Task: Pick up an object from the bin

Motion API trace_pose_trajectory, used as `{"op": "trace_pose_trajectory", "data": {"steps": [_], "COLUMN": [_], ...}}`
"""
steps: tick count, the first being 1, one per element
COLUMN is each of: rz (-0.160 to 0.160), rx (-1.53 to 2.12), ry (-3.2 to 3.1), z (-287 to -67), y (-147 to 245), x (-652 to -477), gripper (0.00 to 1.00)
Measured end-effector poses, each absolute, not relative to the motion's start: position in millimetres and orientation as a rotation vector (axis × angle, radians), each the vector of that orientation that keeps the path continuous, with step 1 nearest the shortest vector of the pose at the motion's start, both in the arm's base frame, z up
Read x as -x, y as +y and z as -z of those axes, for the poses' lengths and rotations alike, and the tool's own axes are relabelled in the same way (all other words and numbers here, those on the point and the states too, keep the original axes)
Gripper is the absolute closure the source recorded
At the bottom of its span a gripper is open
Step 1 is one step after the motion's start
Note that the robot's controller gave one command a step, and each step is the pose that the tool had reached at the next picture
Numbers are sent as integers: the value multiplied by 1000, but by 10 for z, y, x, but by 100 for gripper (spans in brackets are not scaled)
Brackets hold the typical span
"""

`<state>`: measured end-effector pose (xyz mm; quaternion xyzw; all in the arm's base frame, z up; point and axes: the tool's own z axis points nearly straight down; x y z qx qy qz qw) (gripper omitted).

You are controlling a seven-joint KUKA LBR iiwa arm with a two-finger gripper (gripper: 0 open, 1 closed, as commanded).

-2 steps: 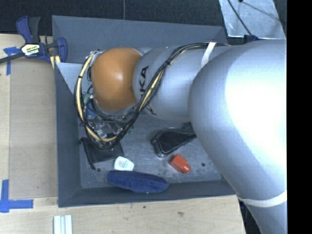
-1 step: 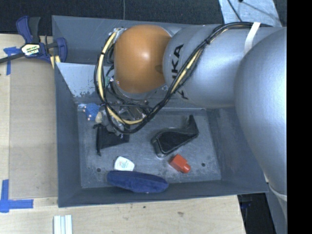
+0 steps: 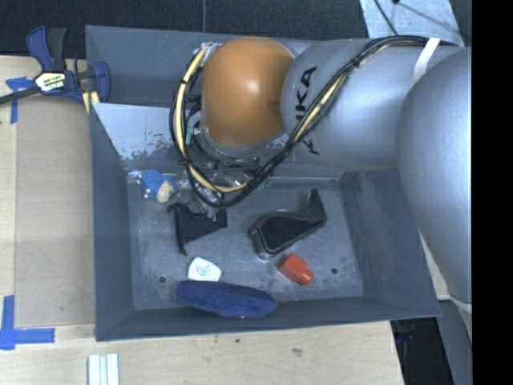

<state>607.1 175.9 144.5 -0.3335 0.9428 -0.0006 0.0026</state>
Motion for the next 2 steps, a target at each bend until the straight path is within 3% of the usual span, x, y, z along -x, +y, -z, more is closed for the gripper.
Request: {"op": "trace_pose_trajectory", "data": {"steps": [1,2], "rz": [-3,3], "rx": [1081,1061], "ry": [2940,2946], "z": [-1917,-2384], "y": [2065,1711], "x": [-5834,-5912], "gripper": [100,100]}}
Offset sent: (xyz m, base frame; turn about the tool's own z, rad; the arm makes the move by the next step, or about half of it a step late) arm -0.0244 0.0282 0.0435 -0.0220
